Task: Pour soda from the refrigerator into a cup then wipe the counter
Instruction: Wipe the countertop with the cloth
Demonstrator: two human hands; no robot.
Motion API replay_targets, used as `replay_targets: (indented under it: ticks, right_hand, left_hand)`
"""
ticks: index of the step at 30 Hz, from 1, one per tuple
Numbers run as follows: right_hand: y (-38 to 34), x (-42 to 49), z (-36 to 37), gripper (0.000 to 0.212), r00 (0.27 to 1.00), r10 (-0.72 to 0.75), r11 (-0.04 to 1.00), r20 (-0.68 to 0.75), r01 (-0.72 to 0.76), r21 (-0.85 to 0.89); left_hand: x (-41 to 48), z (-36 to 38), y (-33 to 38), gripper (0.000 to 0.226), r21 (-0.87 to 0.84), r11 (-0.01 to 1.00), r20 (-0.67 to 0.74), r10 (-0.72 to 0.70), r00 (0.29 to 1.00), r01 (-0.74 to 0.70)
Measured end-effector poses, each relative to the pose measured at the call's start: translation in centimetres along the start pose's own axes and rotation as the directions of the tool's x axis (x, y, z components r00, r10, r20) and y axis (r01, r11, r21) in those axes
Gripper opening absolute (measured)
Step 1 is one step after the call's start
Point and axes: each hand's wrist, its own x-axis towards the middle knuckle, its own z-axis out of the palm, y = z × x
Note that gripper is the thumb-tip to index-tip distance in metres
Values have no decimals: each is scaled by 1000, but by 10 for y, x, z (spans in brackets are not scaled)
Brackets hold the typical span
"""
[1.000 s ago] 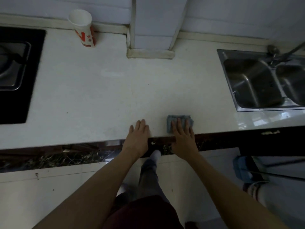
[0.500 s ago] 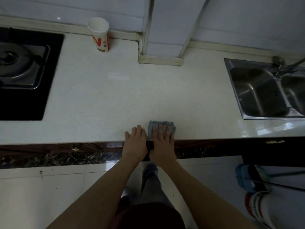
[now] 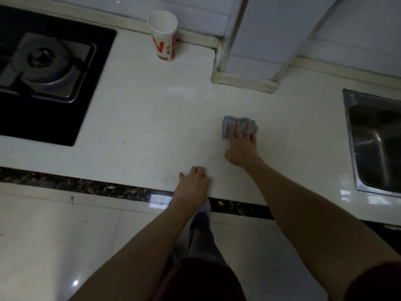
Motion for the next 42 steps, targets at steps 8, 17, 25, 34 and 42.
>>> replay_targets:
  ticks: [8, 17, 25, 34, 42]
  right_hand:
    - [22, 102, -70, 87, 994, 69, 998, 79, -68, -16]
    - [-29, 111, -73, 82, 991, 122, 990, 55, -126, 64]
    - [-72, 108, -60, 93, 989, -134, 987, 60, 138, -79]
    - [-70, 9, -6, 94, 989, -148, 980, 5, 147, -134]
    - [-107, -125, 72, 95, 999, 12, 1000, -42, -12, 11]
  left_hand:
    - [14, -27, -2, 32, -71, 997, 51, -17, 999, 20]
    - [30, -46, -17, 33, 6, 1000, 71, -28, 997, 28]
    - [16, -23, -17, 41, -79, 997, 22, -6, 1000, 8]
    - [-3, -7, -41, 36, -99, 993, -46, 64, 997, -69]
    - [-46, 26, -83, 53, 59, 996, -101, 77, 992, -71]
